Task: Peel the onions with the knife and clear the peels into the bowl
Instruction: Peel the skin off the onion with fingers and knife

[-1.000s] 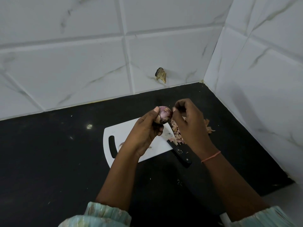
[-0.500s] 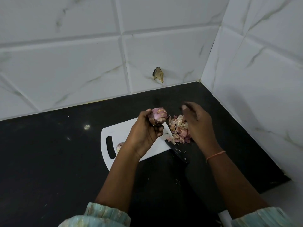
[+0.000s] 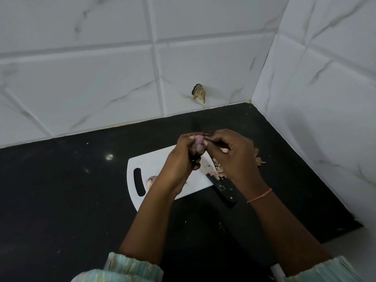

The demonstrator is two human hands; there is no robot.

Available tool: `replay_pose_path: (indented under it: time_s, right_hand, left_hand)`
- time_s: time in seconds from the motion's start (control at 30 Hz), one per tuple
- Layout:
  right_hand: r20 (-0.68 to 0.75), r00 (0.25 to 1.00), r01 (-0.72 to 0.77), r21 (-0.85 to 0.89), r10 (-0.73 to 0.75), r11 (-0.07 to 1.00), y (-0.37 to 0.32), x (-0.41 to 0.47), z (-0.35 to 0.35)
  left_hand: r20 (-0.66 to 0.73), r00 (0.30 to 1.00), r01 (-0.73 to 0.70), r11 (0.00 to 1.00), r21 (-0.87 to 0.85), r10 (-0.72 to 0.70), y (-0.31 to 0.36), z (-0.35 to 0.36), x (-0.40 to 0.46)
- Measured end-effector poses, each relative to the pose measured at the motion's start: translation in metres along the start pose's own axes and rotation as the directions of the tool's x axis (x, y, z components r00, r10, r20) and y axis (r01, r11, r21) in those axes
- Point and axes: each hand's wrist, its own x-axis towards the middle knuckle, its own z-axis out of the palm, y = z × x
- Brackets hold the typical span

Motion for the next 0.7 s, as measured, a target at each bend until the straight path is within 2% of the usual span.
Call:
replay_pose_path:
  time_s: [0.13, 0.27, 0.5, 0.7]
  right_hand:
    - [-0.009, 0.999, -0.04, 0.002, 0.04, 0.999, -0.0017, -0.0011, 0.002]
    - [-0.023, 0.993, -0.116, 0.105, 0.119, 0.988, -0.0025, -0.002, 0.0022]
    - [-0.056, 0.993, -0.102, 0.076, 0.106, 0.992, 0.0003, -0.0032, 0.0036]
    - [-0.027, 0.992, -0.121, 0.112, 0.124, 0.986, -0.0044, -0.005, 0.003]
  left_hand:
    - [-0.014, 1.0, -0.02, 1.0, 0.023, 0.021, -0.001, -0.0003, -0.0004]
    - [-0.035, 0.999, -0.034, 0.999, 0.03, 0.036, 0.0018, 0.0026, -0.0013]
    - [-0.034, 0.999, -0.035, 0.999, 0.042, 0.036, 0.0025, 0.0027, -0.002]
    - [-0.014, 1.0, -0.019, 0.999, -0.03, 0.019, 0.0042, 0.003, -0.0016]
